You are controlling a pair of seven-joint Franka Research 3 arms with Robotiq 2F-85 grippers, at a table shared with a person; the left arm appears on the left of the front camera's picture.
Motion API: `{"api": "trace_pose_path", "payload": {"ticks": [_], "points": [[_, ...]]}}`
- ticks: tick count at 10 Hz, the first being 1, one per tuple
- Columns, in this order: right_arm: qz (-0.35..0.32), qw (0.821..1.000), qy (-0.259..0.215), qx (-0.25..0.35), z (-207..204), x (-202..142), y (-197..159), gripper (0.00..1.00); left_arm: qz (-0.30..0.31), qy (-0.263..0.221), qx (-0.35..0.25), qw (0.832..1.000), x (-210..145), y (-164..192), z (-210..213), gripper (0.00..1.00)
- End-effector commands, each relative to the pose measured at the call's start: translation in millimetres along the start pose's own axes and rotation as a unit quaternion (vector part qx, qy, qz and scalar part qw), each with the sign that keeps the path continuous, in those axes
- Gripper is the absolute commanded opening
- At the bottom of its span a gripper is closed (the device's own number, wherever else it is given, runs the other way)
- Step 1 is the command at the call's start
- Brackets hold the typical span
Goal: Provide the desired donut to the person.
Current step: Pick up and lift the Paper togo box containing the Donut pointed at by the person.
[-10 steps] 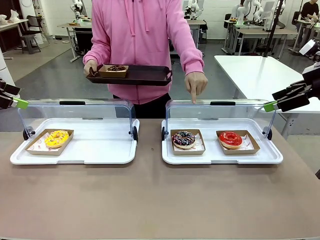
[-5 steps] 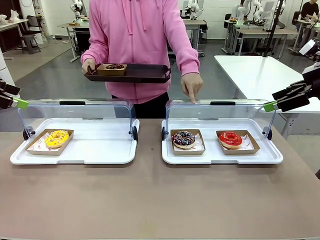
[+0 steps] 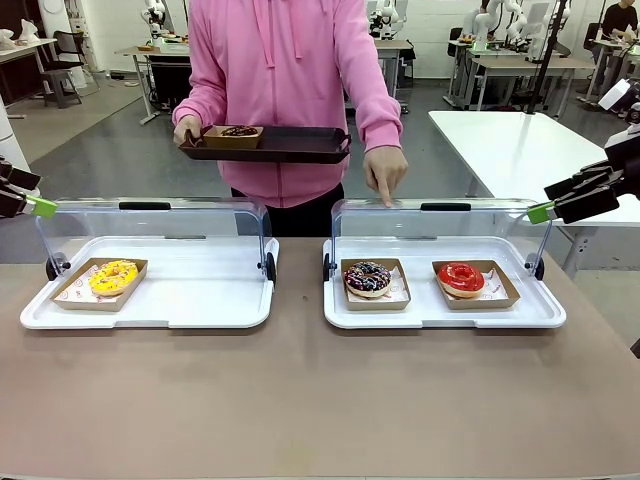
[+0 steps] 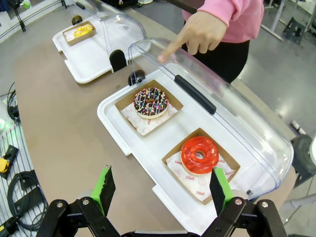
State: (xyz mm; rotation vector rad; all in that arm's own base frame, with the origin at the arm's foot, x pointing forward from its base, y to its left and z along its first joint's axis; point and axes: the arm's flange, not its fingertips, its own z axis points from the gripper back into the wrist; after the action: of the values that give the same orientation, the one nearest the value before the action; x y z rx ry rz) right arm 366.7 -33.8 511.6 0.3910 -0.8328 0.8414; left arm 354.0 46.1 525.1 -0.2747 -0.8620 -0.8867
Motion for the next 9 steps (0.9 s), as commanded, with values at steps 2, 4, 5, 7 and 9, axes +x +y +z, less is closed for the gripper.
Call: {"api": "trace_pose_path", "payload": {"ticks": [2, 4, 5, 7, 9], "points": [[0.004, 1.0, 0.0, 0.005, -1, -2, 0, 1.0, 0.003, -0.003, 0.002, 1.0, 1, 0, 0, 1.0], [0.004, 1.0, 0.0, 0.005, -1, -2, 0, 1.0, 0.003, -0.003, 0.002, 1.0, 1, 0, 0, 1.0], [0.0, 1.0, 0.0, 0.0, 0, 0, 0, 1.0, 0.003, -0.003, 0.002, 1.0, 1, 0, 0, 1.0], [0.097, 0.994, 0.049, 0.0, -28, 40, 34, 1.0, 0.003, -0.003, 0.002, 1.0, 1, 0, 0, 1.0], [0.184, 0.973, 0.138, -0.026, -80, 78, 89, 1.0, 0.003, -0.003, 0.002, 1.0, 1, 0, 0, 1.0]]}}
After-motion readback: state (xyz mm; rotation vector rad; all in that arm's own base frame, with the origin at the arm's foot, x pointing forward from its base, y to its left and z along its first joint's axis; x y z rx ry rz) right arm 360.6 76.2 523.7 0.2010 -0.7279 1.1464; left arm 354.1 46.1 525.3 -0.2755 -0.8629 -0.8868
